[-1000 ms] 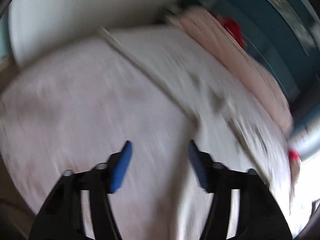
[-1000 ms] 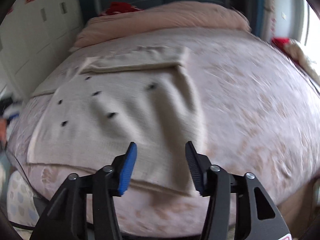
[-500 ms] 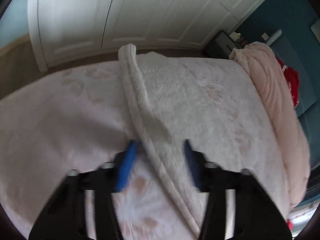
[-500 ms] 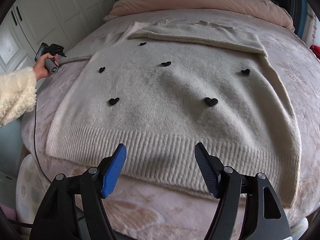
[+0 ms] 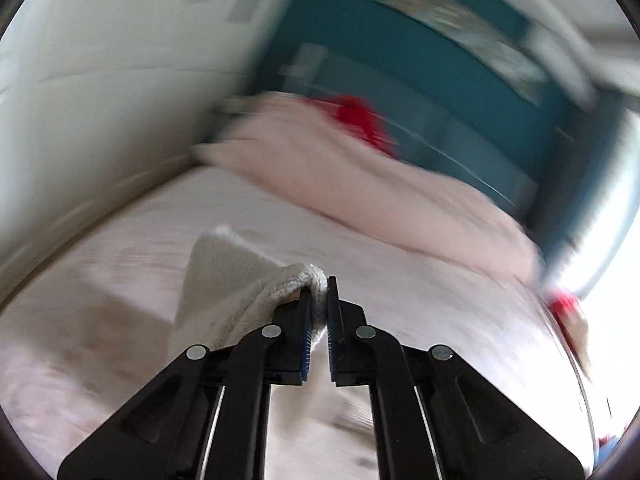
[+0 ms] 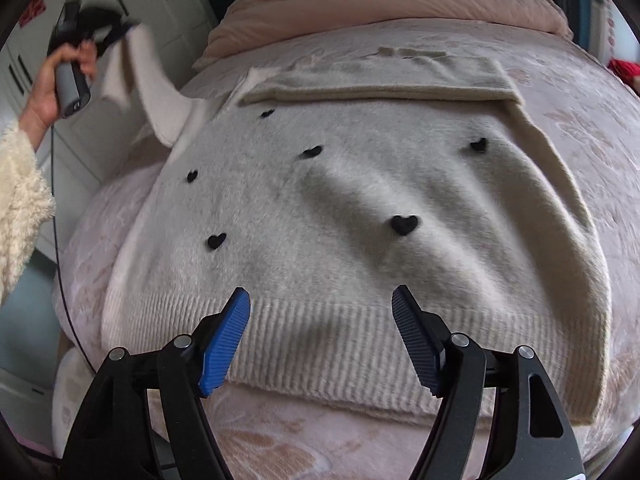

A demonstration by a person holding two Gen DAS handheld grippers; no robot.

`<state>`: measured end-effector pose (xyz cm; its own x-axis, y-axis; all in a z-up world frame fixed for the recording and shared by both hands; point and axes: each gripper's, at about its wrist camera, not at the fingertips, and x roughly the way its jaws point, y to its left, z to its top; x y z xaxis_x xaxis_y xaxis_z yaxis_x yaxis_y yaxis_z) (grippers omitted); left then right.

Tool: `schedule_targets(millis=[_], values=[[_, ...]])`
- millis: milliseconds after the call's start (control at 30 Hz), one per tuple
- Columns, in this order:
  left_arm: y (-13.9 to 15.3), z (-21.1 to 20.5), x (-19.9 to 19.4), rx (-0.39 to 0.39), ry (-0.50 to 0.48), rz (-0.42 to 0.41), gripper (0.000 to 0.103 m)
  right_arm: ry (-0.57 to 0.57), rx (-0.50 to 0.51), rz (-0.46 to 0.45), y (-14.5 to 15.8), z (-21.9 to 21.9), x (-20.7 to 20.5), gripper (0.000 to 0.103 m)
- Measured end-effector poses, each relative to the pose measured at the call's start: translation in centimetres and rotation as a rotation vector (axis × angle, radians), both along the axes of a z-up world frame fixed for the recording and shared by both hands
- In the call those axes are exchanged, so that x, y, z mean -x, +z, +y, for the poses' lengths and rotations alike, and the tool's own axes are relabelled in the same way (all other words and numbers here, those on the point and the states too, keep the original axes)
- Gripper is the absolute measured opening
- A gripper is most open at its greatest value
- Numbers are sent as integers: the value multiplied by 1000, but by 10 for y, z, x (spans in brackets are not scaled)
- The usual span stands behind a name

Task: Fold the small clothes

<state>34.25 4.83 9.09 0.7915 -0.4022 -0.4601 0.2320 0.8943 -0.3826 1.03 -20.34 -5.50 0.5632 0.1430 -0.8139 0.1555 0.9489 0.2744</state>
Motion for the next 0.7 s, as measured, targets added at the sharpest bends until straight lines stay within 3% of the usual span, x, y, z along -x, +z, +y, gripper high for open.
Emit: schedule_targets(millis=[67, 133, 167, 233, 400, 467, 633, 700], values=[[-5, -76, 32, -33, -181, 29, 9, -24, -7, -14, 5, -12, 7, 71], [-32, -131, 61, -55, -273, 87, 16, -50, 5, -31, 8, -26, 18, 72], [-47, -146, 70, -55, -296, 120, 36, -63, 18, -34, 10, -33, 22, 72], [-92, -165, 99, -30, -278, 236, 64, -106, 44, -44, 16, -54, 35, 77], [-160, -128, 130, 76, -123, 398, 74, -134, 131, -58, 31, -91, 42, 85], [-171, -100, 136, 113, -56, 413, 75, -96, 197, -65, 40, -95, 28, 85], [-184, -40, 95, 271, 133, 460, 75, 26, 152, -109, 53, -88, -57, 85], [-194, -31, 73, 324, 172, 506, 75, 62, 180, -124, 52, -70, -101, 85]])
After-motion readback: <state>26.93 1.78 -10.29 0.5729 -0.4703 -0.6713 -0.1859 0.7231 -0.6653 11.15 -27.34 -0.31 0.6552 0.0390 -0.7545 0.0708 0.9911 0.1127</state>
